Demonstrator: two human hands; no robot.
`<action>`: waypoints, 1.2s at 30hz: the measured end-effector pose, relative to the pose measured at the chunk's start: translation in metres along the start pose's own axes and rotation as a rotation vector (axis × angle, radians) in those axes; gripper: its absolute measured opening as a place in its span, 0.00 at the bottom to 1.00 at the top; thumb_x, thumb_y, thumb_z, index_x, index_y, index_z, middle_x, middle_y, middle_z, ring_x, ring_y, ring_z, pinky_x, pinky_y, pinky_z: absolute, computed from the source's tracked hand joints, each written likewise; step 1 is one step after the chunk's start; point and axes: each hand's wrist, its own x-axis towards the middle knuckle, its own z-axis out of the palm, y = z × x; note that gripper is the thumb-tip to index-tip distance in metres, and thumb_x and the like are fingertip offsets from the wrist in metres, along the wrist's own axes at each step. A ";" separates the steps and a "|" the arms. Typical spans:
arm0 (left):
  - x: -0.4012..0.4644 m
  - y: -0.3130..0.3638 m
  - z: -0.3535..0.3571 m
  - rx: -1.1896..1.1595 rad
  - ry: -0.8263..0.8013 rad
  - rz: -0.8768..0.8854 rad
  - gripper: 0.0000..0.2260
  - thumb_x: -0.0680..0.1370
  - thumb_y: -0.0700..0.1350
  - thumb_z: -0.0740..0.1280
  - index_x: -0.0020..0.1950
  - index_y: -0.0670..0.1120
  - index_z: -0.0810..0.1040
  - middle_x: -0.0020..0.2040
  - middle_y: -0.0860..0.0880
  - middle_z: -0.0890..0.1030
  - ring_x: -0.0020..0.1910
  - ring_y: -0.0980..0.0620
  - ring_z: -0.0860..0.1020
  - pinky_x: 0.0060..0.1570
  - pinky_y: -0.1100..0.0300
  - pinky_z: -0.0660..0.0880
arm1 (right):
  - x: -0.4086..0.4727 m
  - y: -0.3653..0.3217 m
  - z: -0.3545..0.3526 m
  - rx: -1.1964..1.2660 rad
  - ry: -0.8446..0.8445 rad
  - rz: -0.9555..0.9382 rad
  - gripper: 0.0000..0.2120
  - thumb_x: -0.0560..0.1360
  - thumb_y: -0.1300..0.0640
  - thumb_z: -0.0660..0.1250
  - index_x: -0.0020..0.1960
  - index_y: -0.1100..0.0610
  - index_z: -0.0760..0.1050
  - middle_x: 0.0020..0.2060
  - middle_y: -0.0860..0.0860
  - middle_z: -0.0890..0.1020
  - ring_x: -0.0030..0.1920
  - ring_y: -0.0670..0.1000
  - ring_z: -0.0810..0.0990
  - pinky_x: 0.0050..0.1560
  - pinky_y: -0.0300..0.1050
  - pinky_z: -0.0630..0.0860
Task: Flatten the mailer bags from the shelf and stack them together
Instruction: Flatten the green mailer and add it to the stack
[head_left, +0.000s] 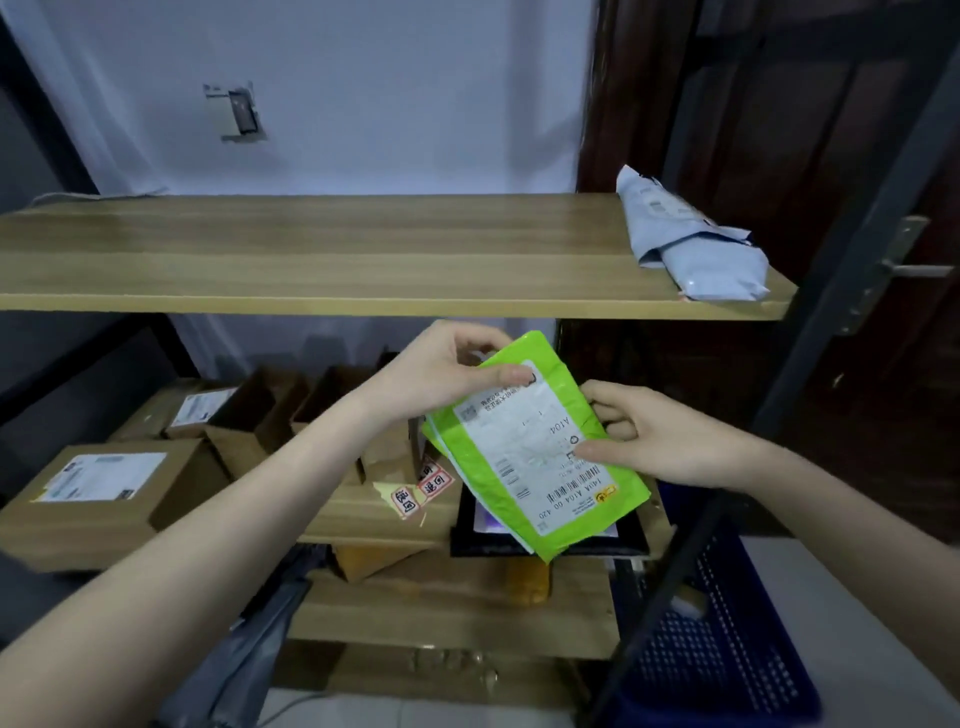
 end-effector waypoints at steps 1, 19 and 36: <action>0.004 -0.014 0.005 0.025 0.030 0.000 0.06 0.72 0.49 0.73 0.46 0.48 0.82 0.41 0.51 0.81 0.41 0.57 0.77 0.47 0.62 0.72 | 0.001 0.011 0.003 0.014 0.026 0.022 0.14 0.74 0.67 0.66 0.59 0.65 0.71 0.55 0.56 0.82 0.50 0.48 0.83 0.53 0.47 0.80; 0.056 -0.172 0.108 0.185 -0.028 -0.261 0.36 0.77 0.42 0.67 0.78 0.50 0.48 0.64 0.48 0.74 0.55 0.48 0.76 0.49 0.64 0.70 | 0.106 0.151 0.048 0.176 0.422 0.226 0.40 0.74 0.62 0.69 0.76 0.49 0.47 0.58 0.45 0.69 0.60 0.48 0.70 0.55 0.40 0.71; 0.049 -0.233 0.124 0.623 -0.333 -0.356 0.28 0.81 0.60 0.42 0.77 0.51 0.36 0.77 0.55 0.35 0.75 0.58 0.37 0.76 0.54 0.41 | 0.131 0.204 0.085 -0.461 -0.002 0.296 0.30 0.79 0.39 0.43 0.75 0.47 0.34 0.75 0.48 0.34 0.75 0.46 0.32 0.76 0.53 0.41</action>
